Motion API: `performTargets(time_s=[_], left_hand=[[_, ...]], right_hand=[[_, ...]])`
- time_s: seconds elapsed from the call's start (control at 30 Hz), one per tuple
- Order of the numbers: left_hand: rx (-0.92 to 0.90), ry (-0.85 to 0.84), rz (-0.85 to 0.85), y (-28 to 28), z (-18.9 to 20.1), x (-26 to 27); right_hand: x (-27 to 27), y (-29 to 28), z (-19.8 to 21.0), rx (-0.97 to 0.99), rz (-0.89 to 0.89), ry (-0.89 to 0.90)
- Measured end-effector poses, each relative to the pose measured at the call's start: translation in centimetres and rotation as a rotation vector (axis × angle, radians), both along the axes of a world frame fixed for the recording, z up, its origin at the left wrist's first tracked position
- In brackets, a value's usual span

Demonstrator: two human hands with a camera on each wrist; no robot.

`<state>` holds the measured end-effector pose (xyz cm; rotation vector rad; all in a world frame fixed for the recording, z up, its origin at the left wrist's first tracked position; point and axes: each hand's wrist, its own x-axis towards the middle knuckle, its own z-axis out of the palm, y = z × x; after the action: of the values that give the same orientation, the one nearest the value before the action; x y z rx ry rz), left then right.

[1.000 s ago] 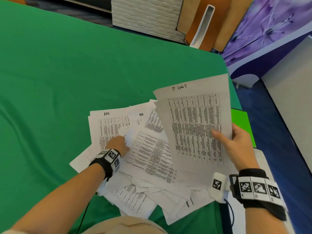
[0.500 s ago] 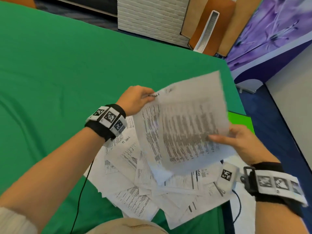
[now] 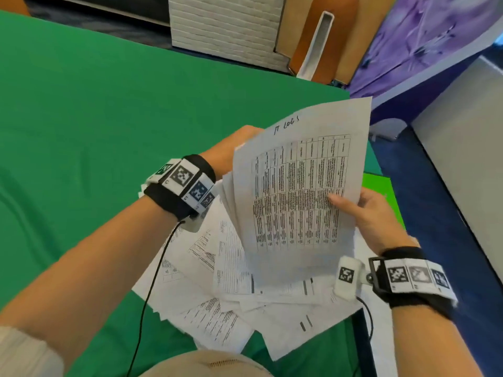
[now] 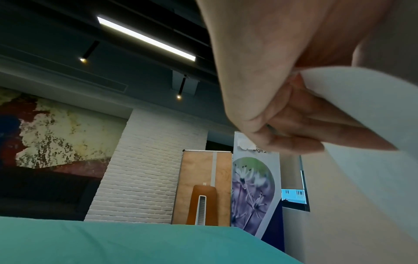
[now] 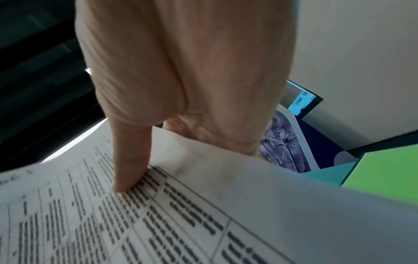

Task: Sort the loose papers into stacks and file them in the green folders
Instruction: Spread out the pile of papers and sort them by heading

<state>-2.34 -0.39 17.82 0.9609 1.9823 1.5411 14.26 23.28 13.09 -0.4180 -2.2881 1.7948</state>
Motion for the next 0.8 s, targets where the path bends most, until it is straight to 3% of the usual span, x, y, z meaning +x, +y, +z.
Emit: performTargets(time_s=[0.13, 0.33, 0.4, 0.5, 0.63, 0.8], left_hand=[[-0.176, 0.068, -0.157, 0.8, 0.4, 0.1], [-0.097, 0.097, -0.318, 2.8, 1.6, 2.6], [-0.014, 0.053, -0.203, 3.8, 0.4, 2.4], [0.011, -0.027, 0.08, 4.8, -2.8, 0.9], [-0.415, 0.098, 0.175, 4.3, -9.2, 0.3], [-0.747, 0.12, 0.088, 4.5, -16.8, 2.2]], right_hand=[[0.7, -0.4, 0.5, 0.061, -0.075, 0.071], [2.9, 1.1, 1.5, 0.039, -0.094, -0.014], [3.8, 2.2, 1.3, 0.11, -0.184, 0.027], [5.2, 4.8, 1.0, 0.269, -0.47, 0.132], [7.2, 7.3, 1.3, 0.203, -0.724, 0.303], [9.1, 9.4, 1.1, 0.287, -0.789, 0.279]])
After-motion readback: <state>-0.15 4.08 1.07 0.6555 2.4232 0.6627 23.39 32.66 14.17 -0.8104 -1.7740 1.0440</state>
